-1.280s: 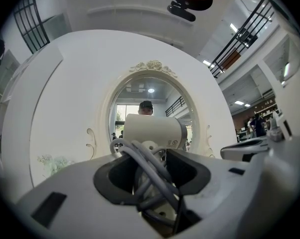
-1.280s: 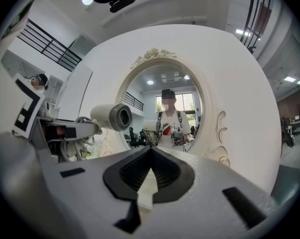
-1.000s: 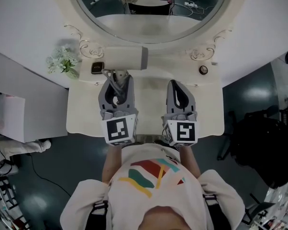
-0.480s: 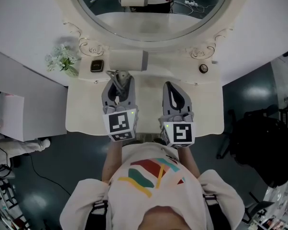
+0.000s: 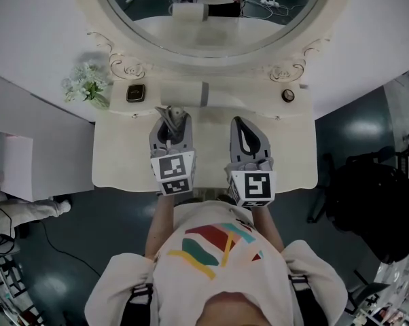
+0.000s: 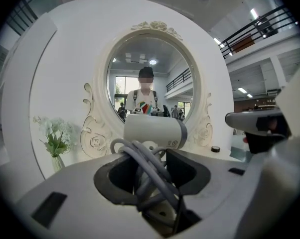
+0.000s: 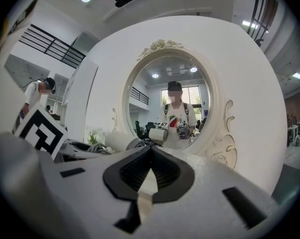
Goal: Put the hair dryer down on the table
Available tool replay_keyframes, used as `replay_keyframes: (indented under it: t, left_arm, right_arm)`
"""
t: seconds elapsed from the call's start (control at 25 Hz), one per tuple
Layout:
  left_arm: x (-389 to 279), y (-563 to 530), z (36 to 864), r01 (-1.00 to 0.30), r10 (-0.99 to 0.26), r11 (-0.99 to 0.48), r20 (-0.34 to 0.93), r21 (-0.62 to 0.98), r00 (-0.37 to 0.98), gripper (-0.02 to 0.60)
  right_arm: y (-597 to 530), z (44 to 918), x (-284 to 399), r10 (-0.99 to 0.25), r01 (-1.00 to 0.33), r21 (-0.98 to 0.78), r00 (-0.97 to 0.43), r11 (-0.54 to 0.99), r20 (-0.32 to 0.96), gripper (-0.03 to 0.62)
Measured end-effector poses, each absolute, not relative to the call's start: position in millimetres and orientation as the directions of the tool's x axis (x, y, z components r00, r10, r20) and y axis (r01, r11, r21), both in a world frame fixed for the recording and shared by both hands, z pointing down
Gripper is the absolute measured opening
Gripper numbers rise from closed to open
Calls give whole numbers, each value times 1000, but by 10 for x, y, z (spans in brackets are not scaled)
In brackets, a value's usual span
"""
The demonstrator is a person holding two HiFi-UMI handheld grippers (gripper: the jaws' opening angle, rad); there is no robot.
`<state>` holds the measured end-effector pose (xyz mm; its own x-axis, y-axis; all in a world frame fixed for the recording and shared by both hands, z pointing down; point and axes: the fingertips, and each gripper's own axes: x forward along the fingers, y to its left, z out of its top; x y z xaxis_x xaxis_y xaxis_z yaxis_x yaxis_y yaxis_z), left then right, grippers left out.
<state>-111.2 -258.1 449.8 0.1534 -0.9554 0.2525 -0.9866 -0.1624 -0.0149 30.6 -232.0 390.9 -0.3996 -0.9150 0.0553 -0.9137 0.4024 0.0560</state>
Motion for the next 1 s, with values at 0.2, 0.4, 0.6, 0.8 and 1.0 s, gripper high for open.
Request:
replay_keyframes:
  t: [0.2,0.4,0.6,0.8,1.0]
  left_arm:
    - [-1120,-2578,4686,-987,-940,-159,306,8,153,173]
    - [-1150,-2567,4845,-988,-925,-148,350,34,151,173]
    - [-1190,-2538,5087,-990,-900,-132,414,41,137,173]
    - [-1197,-2528,5296,-991,-876,-124,462,56,135,173]
    - [-1226,-2478,5548,-992,-848,-120,516,35,120,173]
  right_arm:
    - [-2325,4032,282,-910,-909,56,-408,412,77,0]
    - [-2326,4172,253,-906,-908,55,-409,416,112,0]
    - [-2335,4233,238,-901,-905,49,-413,422,129,0]
    - [-2331,4300,215,-896,-902,47,-419,429,145,0]
    - [-2302,4402,185,-888,-897,46,-427,440,171,0]
